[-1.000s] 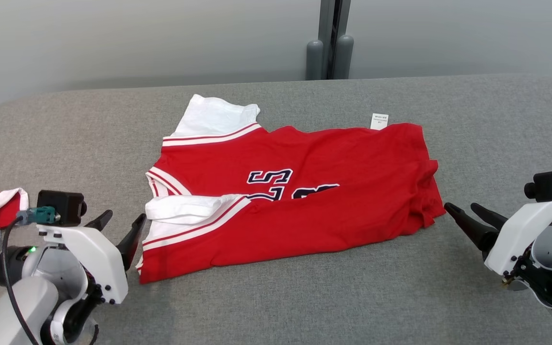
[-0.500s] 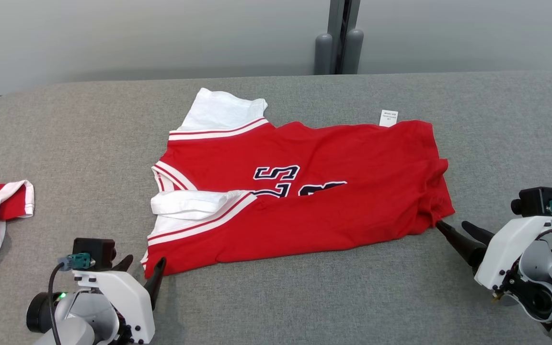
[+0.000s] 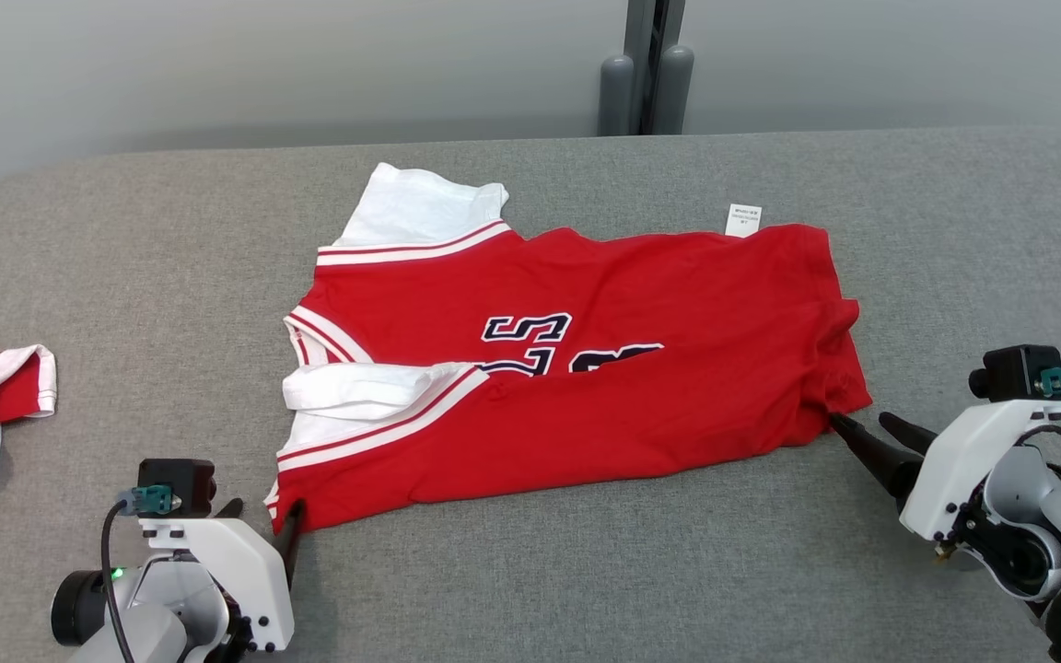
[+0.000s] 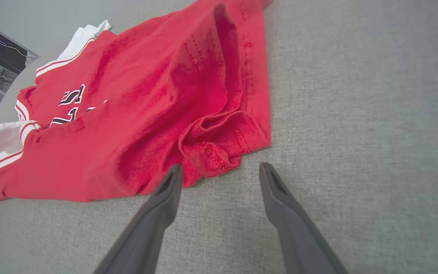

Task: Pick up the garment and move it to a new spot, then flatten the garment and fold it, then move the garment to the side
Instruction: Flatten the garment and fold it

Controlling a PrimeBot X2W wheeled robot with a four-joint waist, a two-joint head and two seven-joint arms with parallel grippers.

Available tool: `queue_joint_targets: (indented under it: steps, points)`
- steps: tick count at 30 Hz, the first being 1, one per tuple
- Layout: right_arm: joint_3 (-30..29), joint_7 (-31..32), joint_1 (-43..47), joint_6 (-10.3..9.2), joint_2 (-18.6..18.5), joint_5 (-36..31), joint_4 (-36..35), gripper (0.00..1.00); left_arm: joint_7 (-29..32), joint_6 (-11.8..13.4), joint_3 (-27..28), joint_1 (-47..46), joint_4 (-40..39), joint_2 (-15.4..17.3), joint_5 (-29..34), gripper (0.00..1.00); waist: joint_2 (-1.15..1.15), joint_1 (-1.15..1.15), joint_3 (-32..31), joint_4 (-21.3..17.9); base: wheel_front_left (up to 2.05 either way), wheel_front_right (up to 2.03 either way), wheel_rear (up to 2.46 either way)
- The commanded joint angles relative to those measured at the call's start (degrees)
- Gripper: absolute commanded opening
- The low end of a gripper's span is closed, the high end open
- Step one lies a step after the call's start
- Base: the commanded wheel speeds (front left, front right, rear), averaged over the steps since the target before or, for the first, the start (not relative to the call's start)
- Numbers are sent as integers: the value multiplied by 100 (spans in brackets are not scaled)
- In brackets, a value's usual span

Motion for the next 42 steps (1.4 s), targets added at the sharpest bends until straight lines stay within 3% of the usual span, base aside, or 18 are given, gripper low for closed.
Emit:
queue_joint_targets:
  steps: [1,18,19,20,21,22,23,24,25,35,42]
  points:
    - [-42,-51,-87,2,24,-60,-71,100,-30,-42,11,-76,85,-44,-16,100,0,0,16,6,0,0,0]
    - [-72,-39,-304,2,251,-277,258,100,243,-480,-227,-287,924,-444,-177,100,0,0,112,88,0,0,0]
    - [-67,-31,-309,2,262,-277,271,84,242,-509,-226,-290,940,-465,-198,100,0,0,113,89,0,0,0]
    - [-67,-27,-317,2,268,-272,274,55,259,-543,-234,-296,951,-481,-210,92,0,0,112,90,0,0,0]
    - [-66,-26,-320,2,271,-266,277,46,265,-576,-245,-296,958,-492,-222,71,0,0,110,91,0,0,0]
    - [-66,-26,-320,2,271,-266,277,46,265,-576,-245,-296,958,-492,-222,71,0,0,110,91,0,0,0]
    - [-62,-31,-316,2,277,-262,284,31,274,-614,-252,-301,959,-509,-237,45,0,0,106,93,0,0,0]
    - [-57,-37,-312,2,286,-260,290,9,274,-641,-259,-308,963,-521,-243,18,0,0,100,95,0,0,0]
    - [-53,-46,-309,2,289,-259,297,0,265,-666,-264,-316,971,-530,-241,0,0,0,93,95,0,0,0]
    - [-66,-98,-111,2,168,-115,190,0,28,-695,-150,-279,899,-381,-271,0,0,0,-139,74,0,0,0]
    - [-159,7,339,2,-90,159,-110,0,13,-579,-102,-39,462,-123,-300,0,0,0,-407,68,0,0,0]
